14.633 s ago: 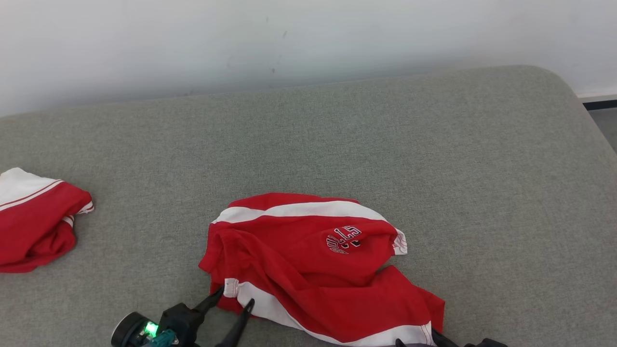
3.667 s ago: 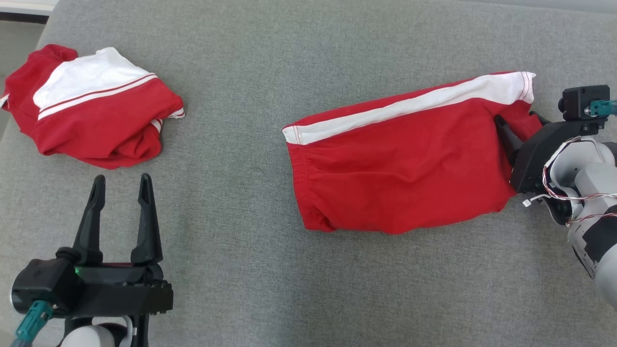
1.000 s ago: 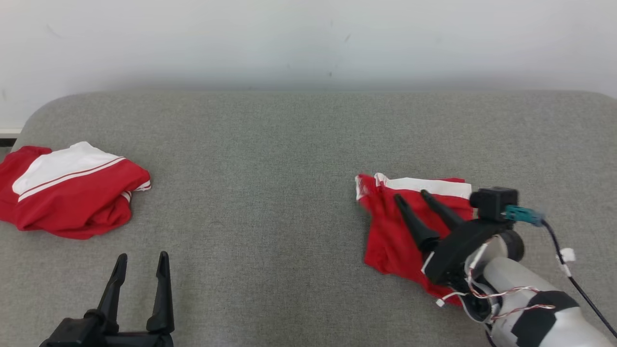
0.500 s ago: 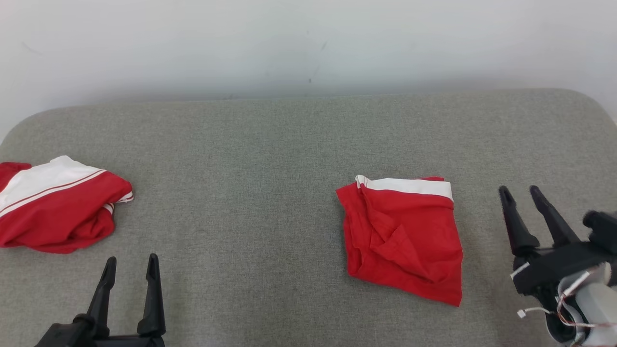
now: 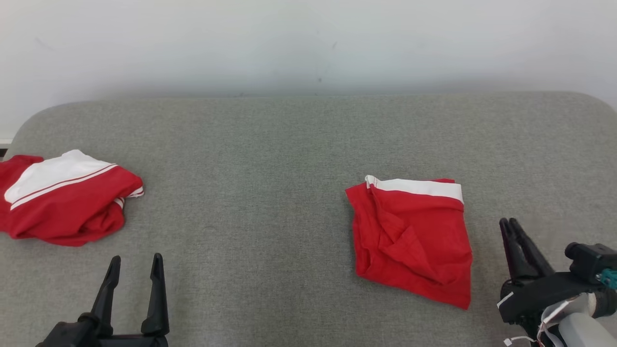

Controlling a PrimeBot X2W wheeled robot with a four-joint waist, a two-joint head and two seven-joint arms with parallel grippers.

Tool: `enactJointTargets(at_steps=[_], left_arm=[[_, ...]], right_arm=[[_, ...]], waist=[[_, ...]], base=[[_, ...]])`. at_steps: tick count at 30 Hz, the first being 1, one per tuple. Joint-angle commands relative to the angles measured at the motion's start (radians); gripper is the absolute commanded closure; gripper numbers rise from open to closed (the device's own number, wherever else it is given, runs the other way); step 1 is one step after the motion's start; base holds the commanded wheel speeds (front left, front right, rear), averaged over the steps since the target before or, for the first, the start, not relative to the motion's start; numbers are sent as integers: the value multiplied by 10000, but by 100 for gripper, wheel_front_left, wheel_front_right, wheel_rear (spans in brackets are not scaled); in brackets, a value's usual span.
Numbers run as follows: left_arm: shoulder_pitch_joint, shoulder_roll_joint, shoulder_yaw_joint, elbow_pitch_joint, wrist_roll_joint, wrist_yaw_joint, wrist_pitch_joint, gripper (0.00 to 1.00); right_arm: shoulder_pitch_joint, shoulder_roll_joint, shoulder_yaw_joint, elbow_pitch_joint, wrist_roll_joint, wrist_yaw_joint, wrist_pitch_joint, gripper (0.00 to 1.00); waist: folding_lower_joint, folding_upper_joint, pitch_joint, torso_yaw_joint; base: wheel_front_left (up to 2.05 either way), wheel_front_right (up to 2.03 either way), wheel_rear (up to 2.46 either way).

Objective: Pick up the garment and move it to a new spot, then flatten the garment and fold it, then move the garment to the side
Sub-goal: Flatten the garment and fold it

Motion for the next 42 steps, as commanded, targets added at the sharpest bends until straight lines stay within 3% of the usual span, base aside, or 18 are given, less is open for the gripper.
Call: enactJointTargets(at_steps=[1,5,16,24,29,35,42], left_arm=[[-98,-5,-15,-17,56,14,-5,0],[-120,-5,-65,-17,72,14,-5,0],[-202,14,-102,34,76,13,-5,0],[-309,11,-111,86,34,13,-5,0],[-328,7,-75,124,20,13,-5,0],[-167,4,-14,58,47,14,-5,0],[-48,12,149,-57,168,13,-5,0]], right_arm=[[-283,33,165,424,-58,8,-9,100],[-645,61,584,1172,-350,8,-8,100],[-1238,1010,1907,2813,-956,8,-7,100],[-1318,2083,2750,2623,-1024,8,-9,100],[-1263,2420,3298,2282,-1152,8,-9,100],[-1207,2211,2811,1392,-1282,8,-10,100],[-515,1564,1213,-487,-1812,8,-9,100]], waist=[[0,0,61,159],[0,0,91,315],[0,0,179,741],[0,0,269,810],[0,0,218,756],[0,0,75,465],[0,0,-143,-191]], base=[[0,0,0],[0,0,0],[0,0,0],[0,0,0],[0,0,0],[0,0,0],[0,0,0]])
